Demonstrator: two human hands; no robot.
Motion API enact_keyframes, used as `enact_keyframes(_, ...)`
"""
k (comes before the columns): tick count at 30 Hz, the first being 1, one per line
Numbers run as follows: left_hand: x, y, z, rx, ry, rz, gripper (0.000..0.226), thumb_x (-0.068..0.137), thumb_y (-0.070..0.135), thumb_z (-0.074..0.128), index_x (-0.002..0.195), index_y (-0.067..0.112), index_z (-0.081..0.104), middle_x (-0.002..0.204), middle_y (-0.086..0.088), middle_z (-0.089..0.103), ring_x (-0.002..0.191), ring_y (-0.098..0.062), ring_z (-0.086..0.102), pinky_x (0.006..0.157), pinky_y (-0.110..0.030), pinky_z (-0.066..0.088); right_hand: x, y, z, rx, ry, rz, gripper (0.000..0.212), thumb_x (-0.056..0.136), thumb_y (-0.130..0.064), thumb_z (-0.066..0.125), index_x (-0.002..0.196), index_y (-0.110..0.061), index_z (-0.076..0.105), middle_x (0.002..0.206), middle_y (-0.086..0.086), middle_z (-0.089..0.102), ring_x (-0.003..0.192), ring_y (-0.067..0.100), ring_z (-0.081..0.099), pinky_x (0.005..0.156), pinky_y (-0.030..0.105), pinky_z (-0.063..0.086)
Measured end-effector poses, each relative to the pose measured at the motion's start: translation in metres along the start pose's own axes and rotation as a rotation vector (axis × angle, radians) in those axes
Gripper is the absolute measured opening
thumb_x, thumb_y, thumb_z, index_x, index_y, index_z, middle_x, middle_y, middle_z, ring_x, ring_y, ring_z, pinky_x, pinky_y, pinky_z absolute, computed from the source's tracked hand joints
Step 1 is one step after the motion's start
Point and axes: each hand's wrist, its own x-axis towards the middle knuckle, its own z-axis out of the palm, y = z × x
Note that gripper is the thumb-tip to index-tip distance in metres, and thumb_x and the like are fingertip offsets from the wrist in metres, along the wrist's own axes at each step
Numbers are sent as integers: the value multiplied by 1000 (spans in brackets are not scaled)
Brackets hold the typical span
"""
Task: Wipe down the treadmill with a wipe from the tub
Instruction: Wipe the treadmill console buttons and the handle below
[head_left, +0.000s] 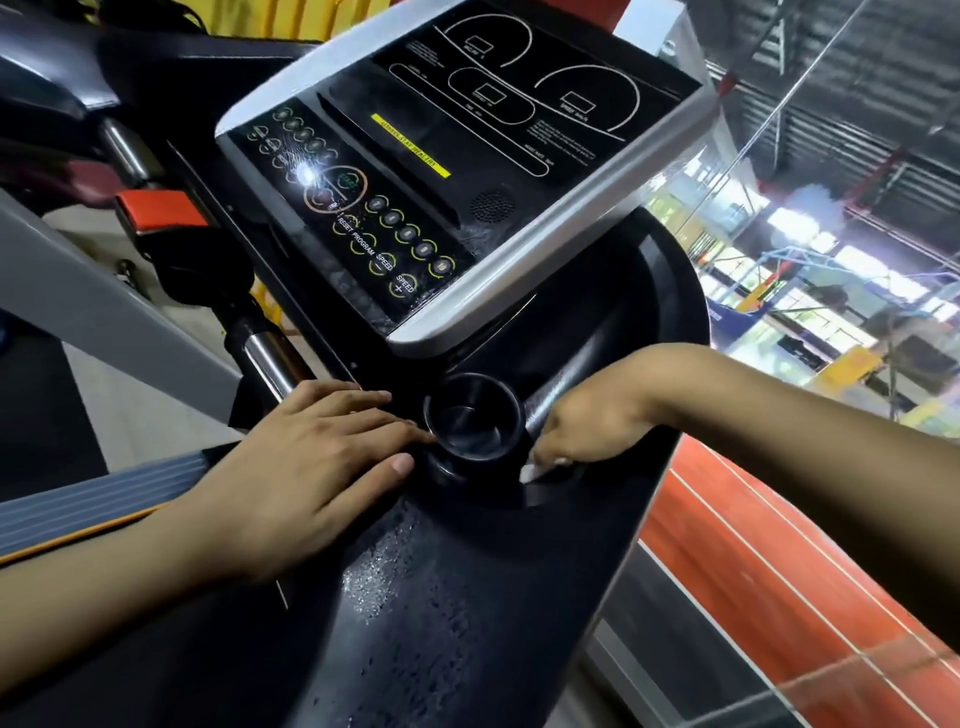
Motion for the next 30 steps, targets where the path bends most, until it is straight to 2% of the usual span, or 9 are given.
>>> enact_keyframes(5, -1, 2, 2, -69, 93, -21, 48, 108, 48, 21, 136, 26, 54, 134, 12, 55, 132, -12, 47, 113, -37, 31, -14, -32, 5, 111, -23, -175, 39, 104, -34, 40, 138, -29, 59, 132, -8, 64, 120, 17, 58, 111, 39, 42)
enact_keyframes(8, -3, -16, 5, -10, 210, -116, 46, 106, 41, 29, 127, 11, 56, 132, -1, 55, 131, -25, 49, 119, -46, 28, -10, -42, 4, 255, 118, -289, 24, 101, -20, 47, 114, -21, 67, 103, -1, 71, 98, 17, 65, 98, 39, 52)
enact_keyframes(12, -4, -43, 6, 48, 212, -189, 59, 107, 47, 22, 132, 7, 57, 132, -7, 59, 138, -31, 45, 123, -53, 19, 13, -68, 10, 348, 375, -192, 22, 100, -19, 46, 82, -15, 57, 78, -1, 59, 83, 26, 62, 80, 37, 54)
enact_keyframes(16, -3, -41, 10, 9, 262, -184, 53, 107, 41, 25, 132, 7, 57, 127, -5, 60, 136, -30, 46, 124, -53, 18, 37, -98, 0, 552, 567, -146, 12, 94, -14, 49, 88, -12, 60, 91, 9, 69, 90, 35, 66, 80, 43, 55)
enact_keyframes(19, -3, -43, 11, 4, 291, -174, 48, 105, 36, 30, 128, 6, 59, 121, -6, 61, 131, -32, 50, 123, -54, 20, 59, -113, -22, 609, 677, -175, 11, 96, -16, 53, 95, -16, 64, 104, 10, 71, 100, 29, 67, 83, 28, 52)
enact_keyframes(21, -4, -43, 11, -7, 306, -166, 47, 105, 36, 32, 130, 6, 58, 121, -7, 61, 129, -32, 51, 123, -54, 21, 75, -116, -34, 631, 701, -177, 24, 95, -12, 52, 115, -11, 67, 116, 13, 70, 111, 29, 65, 92, 30, 53)
enact_keyframes(26, -5, -42, 11, -13, 319, -160, 49, 104, 37, 33, 130, 3, 57, 126, -10, 60, 130, -32, 50, 121, -53, 25, 92, -118, -37, 809, 722, -241, 37, 100, -5, 44, 132, -9, 61, 130, 14, 65, 119, 22, 58, 105, 33, 44)
enact_keyframes(28, -5, -42, 10, -1, 313, -162, 50, 105, 39, 31, 128, 3, 57, 124, -9, 60, 128, -32, 51, 120, -53, 26, 83, -111, -30, 788, 716, -262, 31, 105, -18, 46, 130, -15, 64, 112, 4, 71, 103, 16, 63, 95, 26, 48)
enact_keyframes(30, -7, -43, 9, 5, 298, -166, 49, 106, 40, 29, 126, 5, 57, 123, -8, 59, 127, -32, 51, 120, -53, 26, 68, -97, -19, 748, 658, -261, 36, 106, -38, 44, 111, -15, 71, 74, -9, 60, 67, 3, 52, 68, 18, 44)
